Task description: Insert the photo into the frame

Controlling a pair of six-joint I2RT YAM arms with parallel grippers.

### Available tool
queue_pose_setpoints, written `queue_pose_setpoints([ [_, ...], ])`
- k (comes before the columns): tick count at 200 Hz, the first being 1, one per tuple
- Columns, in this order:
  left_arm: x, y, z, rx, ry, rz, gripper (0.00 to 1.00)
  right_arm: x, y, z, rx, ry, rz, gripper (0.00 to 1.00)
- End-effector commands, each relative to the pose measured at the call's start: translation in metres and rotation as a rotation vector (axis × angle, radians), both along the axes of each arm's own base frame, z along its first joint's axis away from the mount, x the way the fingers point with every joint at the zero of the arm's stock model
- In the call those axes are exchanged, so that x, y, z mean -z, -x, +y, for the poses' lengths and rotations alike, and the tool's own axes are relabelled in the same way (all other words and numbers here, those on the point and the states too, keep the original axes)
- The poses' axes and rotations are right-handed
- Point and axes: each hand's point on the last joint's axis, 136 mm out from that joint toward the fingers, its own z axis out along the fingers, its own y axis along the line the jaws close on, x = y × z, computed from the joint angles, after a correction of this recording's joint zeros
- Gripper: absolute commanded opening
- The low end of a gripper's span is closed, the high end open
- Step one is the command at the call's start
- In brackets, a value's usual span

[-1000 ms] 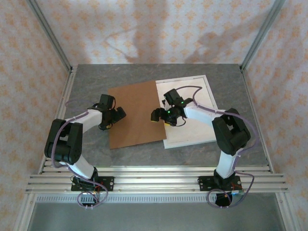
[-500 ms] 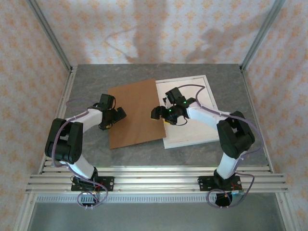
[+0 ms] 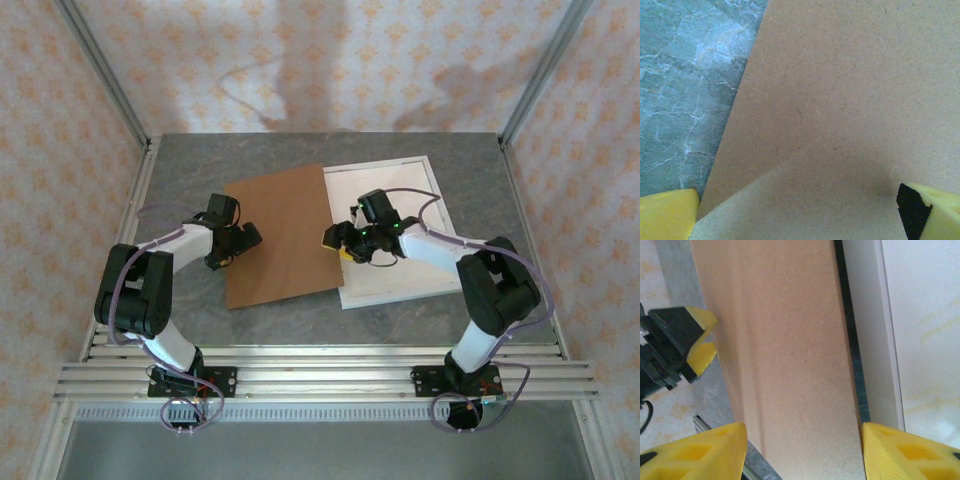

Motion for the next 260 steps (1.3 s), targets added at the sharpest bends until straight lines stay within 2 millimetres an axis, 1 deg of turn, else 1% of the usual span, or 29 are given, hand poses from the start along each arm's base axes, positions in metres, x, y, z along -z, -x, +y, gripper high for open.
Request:
queue_pose_setpoints([
  [1,0.01,-0.01,-0.044,0.102,0.19,-0.024,1.0,-0.093,0.018,0.064,-0.231,-0.361,-0.179,0.56],
  [16,0.01,-0.01,-0.044,0.102,0.188,-0.024,1.0,-0.1,0.02,0.063,-0.241,-0.377,-0.198,0.53],
  [45,0.012,-0.009,-0.044,0.101,0.189,-0.018,1.0,-0.106,0.025,0.063,-0.273,-0.395,-0.22,0.48],
  [70,0.011,-0.01,-0.044,0.101,0.189,-0.018,1.0,-0.11,0.032,0.065,-0.326,-0.417,-0.213,0.47],
  [98,0.005,-0.012,-0.044,0.098,0.186,-0.027,1.0,-0.105,0.033,0.065,-0.349,-0.385,-0.196,0.47],
  [113,0.002,-0.012,-0.043,0.095,0.18,-0.031,1.0,-0.1,0.031,0.066,-0.344,-0.362,-0.178,0.44],
  [141,-0.004,-0.008,-0.038,0.095,0.158,-0.04,1.0,-0.09,0.018,0.062,-0.298,-0.265,-0.166,0.33],
  [148,-0.004,-0.007,-0.037,0.095,0.153,-0.045,1.0,-0.091,0.017,0.063,-0.3,-0.256,-0.162,0.31],
  [169,-0.003,-0.005,-0.037,0.095,0.154,-0.047,1.0,-0.091,0.011,0.061,-0.29,-0.204,-0.152,0.14],
  [176,-0.003,-0.005,-0.038,0.098,0.159,-0.047,1.0,-0.091,0.01,0.06,-0.285,-0.182,-0.151,0.07],
  [180,-0.003,-0.005,-0.038,0.099,0.159,-0.047,1.0,-0.091,0.009,0.058,-0.282,-0.168,-0.151,0.01],
  [184,-0.004,-0.005,-0.038,0.1,0.159,-0.047,1.0,-0.091,0.009,0.058,-0.285,-0.159,-0.148,0.0],
  [202,-0.009,-0.008,-0.039,0.101,0.162,-0.063,1.0,-0.1,0.005,0.053,-0.277,-0.117,-0.166,0.0],
  [220,-0.02,-0.011,-0.039,0.1,0.166,-0.09,1.0,-0.117,-0.003,0.042,-0.246,-0.091,-0.191,0.0],
  [236,-0.032,-0.014,-0.039,0.11,0.155,-0.109,1.0,-0.138,-0.016,0.022,-0.182,-0.074,-0.214,0.0],
  [260,-0.053,-0.018,-0.043,0.123,0.145,-0.138,1.0,-0.182,-0.034,-0.018,-0.072,-0.082,-0.288,0.0],
])
